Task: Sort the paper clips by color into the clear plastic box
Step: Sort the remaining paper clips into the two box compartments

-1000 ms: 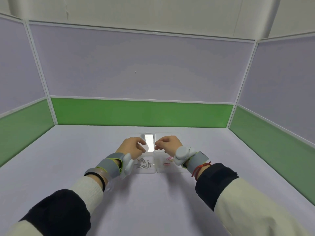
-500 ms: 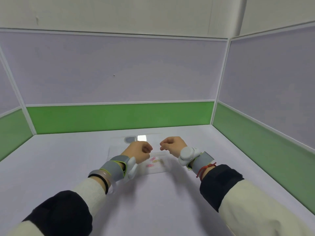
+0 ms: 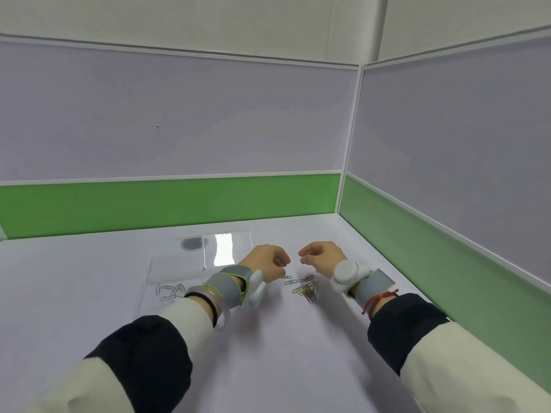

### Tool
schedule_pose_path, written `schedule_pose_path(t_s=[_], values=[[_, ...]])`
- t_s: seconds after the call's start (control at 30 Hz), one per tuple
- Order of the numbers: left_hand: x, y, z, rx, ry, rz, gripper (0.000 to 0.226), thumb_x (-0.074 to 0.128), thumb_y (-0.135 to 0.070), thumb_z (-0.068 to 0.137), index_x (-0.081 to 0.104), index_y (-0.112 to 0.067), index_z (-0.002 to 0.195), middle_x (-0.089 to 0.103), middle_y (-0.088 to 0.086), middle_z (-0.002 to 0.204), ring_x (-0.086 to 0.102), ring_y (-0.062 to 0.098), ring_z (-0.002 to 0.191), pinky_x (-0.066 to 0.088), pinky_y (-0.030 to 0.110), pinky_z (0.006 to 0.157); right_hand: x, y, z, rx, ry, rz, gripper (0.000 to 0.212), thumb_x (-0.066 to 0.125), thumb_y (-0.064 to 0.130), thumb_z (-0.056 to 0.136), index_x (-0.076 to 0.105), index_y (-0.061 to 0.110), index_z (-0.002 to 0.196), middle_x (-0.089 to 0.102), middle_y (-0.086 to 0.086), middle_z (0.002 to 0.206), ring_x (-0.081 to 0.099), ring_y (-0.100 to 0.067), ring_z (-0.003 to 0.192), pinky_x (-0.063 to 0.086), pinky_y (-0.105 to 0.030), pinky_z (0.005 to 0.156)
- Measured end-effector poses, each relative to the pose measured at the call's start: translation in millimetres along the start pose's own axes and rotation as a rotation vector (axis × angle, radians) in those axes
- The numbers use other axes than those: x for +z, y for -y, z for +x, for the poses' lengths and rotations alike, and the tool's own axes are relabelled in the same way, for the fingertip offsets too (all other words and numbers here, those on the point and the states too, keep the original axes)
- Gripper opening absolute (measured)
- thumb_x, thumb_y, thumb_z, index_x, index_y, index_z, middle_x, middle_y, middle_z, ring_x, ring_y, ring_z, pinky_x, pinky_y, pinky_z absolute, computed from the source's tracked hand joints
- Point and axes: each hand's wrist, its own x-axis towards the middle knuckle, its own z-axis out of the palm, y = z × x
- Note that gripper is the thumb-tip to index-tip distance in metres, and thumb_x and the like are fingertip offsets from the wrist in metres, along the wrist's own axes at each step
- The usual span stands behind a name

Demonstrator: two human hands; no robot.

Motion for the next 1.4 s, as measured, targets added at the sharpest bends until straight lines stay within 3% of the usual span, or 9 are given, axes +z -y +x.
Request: schedule_pose_path(t_s=[0.2,0.43,0.53,0.67,0.77,0.9,1.07,1.27,1.4], values=[[24,-5,12,-0.005,0.091,0.077,0.039,0.062,-0.017,0.086,0.059,-0.013,0.124,0.062,0.007,0.127,0.06,0.021,0.112,0.047,0.029,0.099,-11,-25,-8,-0.014,0.062,-0.288,0.032,0.052,0.004,0.084,0.067,0.01,0.112,0.068,-0.009,0.117,0.062,-0.023,0.109,0.042,-0.019,0.084],[38,6,26,-0.05,0.073,0.569,0.049,0.058,-0.036,0.086,0.05,-0.021,0.132,0.049,0.006,0.136,0.047,0.026,0.127,0.032,0.039,0.105,-8,-32,-10,-0.075,0.246,-0.436,0.056,0.07,0.019,0.076,0.054,0.02,0.13,0.056,-0.002,0.13,0.053,-0.019,0.119,0.039,-0.02,0.093],[43,10,32,-0.035,0.056,0.561,0.02,0.058,-0.031,0.087,0.059,-0.018,0.102,0.059,0.008,0.124,0.053,0.029,0.12,0.036,0.037,0.099,-5,-33,-6,-0.1,0.239,-0.503,0.051,0.069,0.019,0.077,0.058,0.018,0.126,0.06,-0.001,0.12,0.055,-0.019,0.111,0.043,-0.024,0.092],[46,10,34,-0.02,0.012,0.516,0.024,0.056,-0.031,0.088,0.068,-0.021,0.106,0.064,0.004,0.115,0.056,0.026,0.115,0.036,0.034,0.098,-4,-37,0,-0.127,0.179,-0.493,0.029,0.066,0.014,0.079,0.069,0.015,0.108,0.055,0.012,0.078,0.049,-0.012,0.086,0.036,-0.019,0.075],[48,12,36,-0.019,-0.018,0.464,0.026,0.051,-0.032,0.088,0.072,-0.017,0.092,0.066,0.002,0.097,0.06,0.026,0.099,0.036,0.032,0.086,-1,-38,3,-0.108,0.14,-0.451,0.023,0.064,0.013,0.082,0.071,0.013,0.103,0.062,0.0,0.09,0.051,-0.012,0.083,0.039,-0.021,0.074],[46,12,36,-0.011,0.032,0.453,0.036,0.058,-0.04,0.086,0.07,-0.012,0.105,0.063,0.007,0.116,0.059,0.028,0.108,0.046,0.034,0.083,2,-41,7,-0.09,0.106,-0.407,0.016,0.063,0.012,0.08,0.073,0.01,0.093,0.071,-0.007,0.101,0.053,-0.014,0.082,0.043,-0.024,0.074],[45,9,37,0.0,0.045,0.43,0.029,0.051,-0.02,0.093,0.066,-0.011,0.116,0.06,0.01,0.123,0.058,0.03,0.111,0.048,0.034,0.091,5,-44,8,-0.084,0.044,-0.369,0.017,0.058,0.007,0.082,0.073,0.006,0.09,0.056,0.004,0.074,0.05,-0.017,0.08,0.039,-0.025,0.071],[49,12,39,-0.029,0.045,0.381,0.029,0.047,-0.005,0.09,0.061,-0.01,0.115,0.059,0.012,0.124,0.057,0.03,0.112,0.047,0.032,0.091,4,-50,10,-0.086,-0.013,-0.219,0.018,0.056,0.009,0.086,0.072,0.007,0.095,0.072,-0.01,0.104,0.059,-0.021,0.091,0.043,-0.024,0.082],[53,10,37,-0.025,0.063,0.423,0.034,0.042,0.001,0.09,0.055,-0.005,0.121,0.054,0.016,0.127,0.053,0.031,0.117,0.043,0.033,0.095,-1,-52,9,-0.05,-0.038,-0.115,0.023,0.05,0.001,0.087,0.072,0.004,0.096,0.072,-0.014,0.094,0.057,-0.018,0.077,0.041,-0.022,0.072]])
